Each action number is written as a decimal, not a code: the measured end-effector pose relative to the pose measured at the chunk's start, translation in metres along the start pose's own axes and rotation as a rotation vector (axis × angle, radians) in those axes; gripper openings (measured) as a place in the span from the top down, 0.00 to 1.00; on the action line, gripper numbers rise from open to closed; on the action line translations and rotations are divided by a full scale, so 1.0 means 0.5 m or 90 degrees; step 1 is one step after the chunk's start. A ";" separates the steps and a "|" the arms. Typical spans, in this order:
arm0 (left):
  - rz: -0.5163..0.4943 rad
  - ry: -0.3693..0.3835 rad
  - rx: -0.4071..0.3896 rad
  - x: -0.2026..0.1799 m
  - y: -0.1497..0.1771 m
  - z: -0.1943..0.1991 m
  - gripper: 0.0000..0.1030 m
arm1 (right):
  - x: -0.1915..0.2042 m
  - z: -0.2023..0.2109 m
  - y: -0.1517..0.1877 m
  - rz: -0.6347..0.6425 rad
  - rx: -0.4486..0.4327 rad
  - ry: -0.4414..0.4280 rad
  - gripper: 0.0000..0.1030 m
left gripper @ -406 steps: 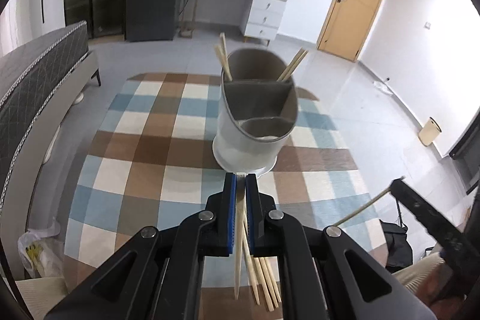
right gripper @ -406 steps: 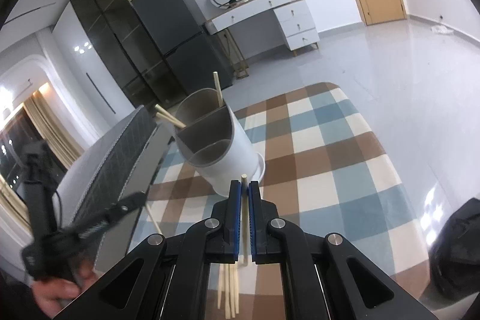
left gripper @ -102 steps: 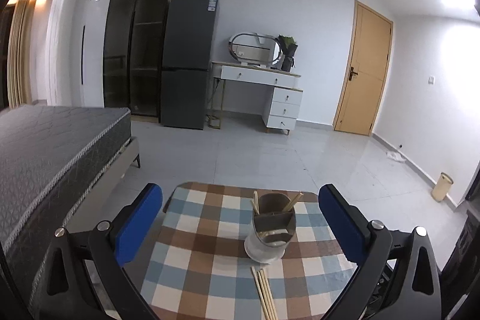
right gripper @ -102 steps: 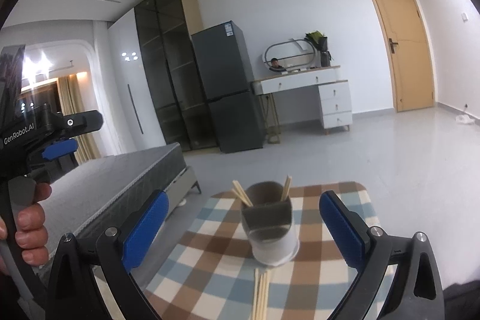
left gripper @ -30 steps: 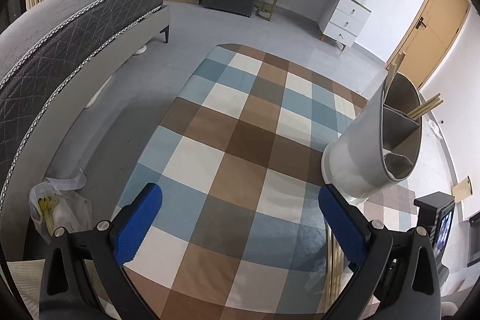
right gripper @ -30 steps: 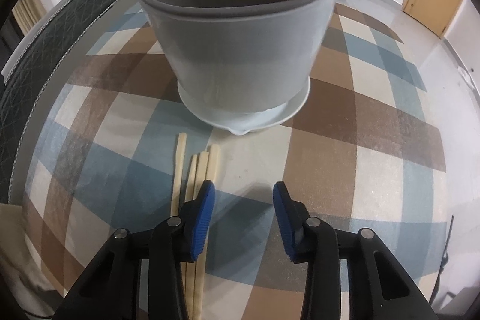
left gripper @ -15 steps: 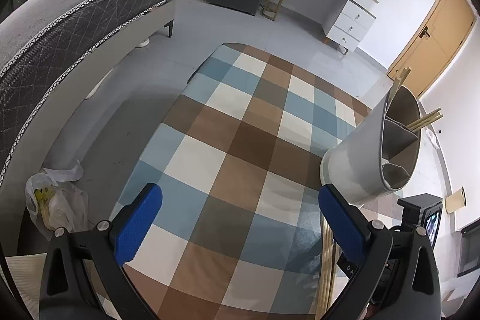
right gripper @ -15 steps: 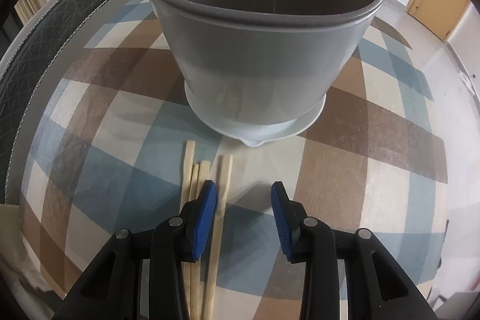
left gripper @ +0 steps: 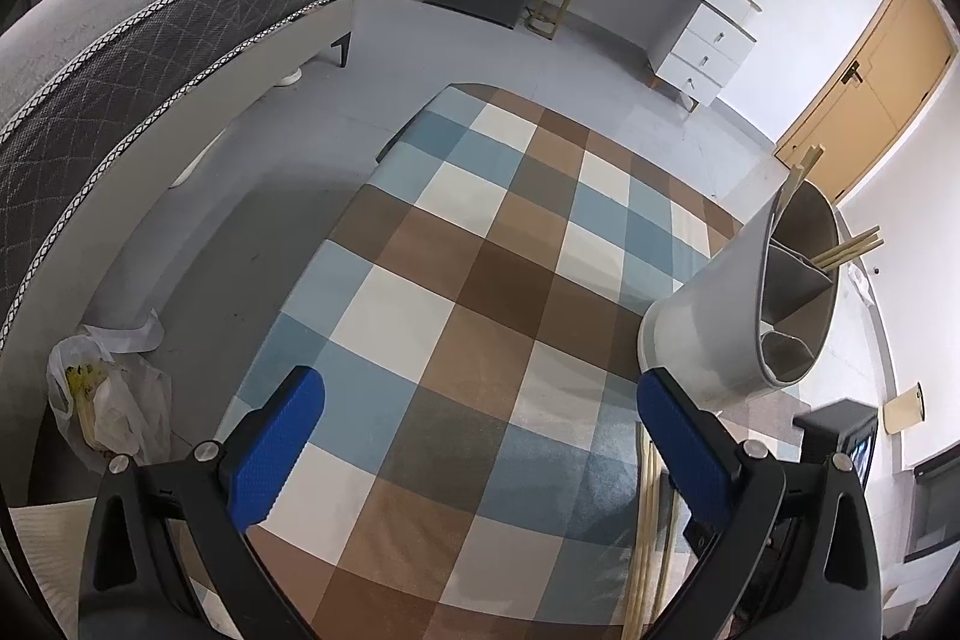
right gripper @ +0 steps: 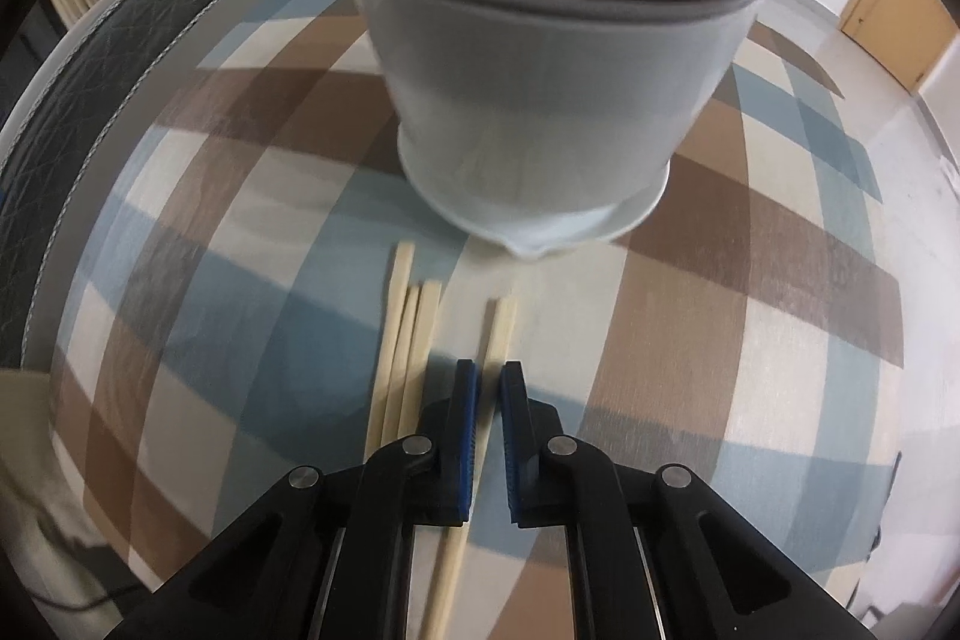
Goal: Organize utensils
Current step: 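Lower the right gripper to the chopsticks beside the caddy and close on one, then lift the chopstick with the right gripper while the left gripper grasps another, then carry both chopsticks over the caddy and lower them into it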
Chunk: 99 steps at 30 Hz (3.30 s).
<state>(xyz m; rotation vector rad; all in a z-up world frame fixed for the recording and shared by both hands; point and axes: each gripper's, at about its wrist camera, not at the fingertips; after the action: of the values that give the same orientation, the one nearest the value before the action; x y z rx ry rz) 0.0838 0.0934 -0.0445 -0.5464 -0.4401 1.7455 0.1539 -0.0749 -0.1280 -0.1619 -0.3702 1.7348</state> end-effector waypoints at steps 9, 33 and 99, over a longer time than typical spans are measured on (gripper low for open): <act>-0.006 -0.043 0.022 0.010 0.008 -0.028 0.02 | 0.017 -0.013 -0.029 0.002 -0.029 -0.025 0.94; -0.158 0.022 0.184 -0.209 0.059 -0.181 0.19 | -0.274 0.247 0.043 -0.311 -0.209 -0.263 0.94; -0.204 0.088 -0.118 -0.192 0.066 0.145 0.99 | -0.173 0.385 0.156 -0.208 -0.358 -0.194 0.94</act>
<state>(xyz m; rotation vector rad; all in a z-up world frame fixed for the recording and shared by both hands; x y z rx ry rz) 0.0349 -0.0082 0.0087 -0.6845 -0.5610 1.3603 0.0388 -0.2015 0.0182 -0.2272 -1.0483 1.2962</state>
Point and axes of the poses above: each gripper's, at about its wrist camera, not at the fingertips, and z roughly against the way its jaws point, x to its left, y to its underside, and after that the axes turned 12 degrees about -z, right-handed
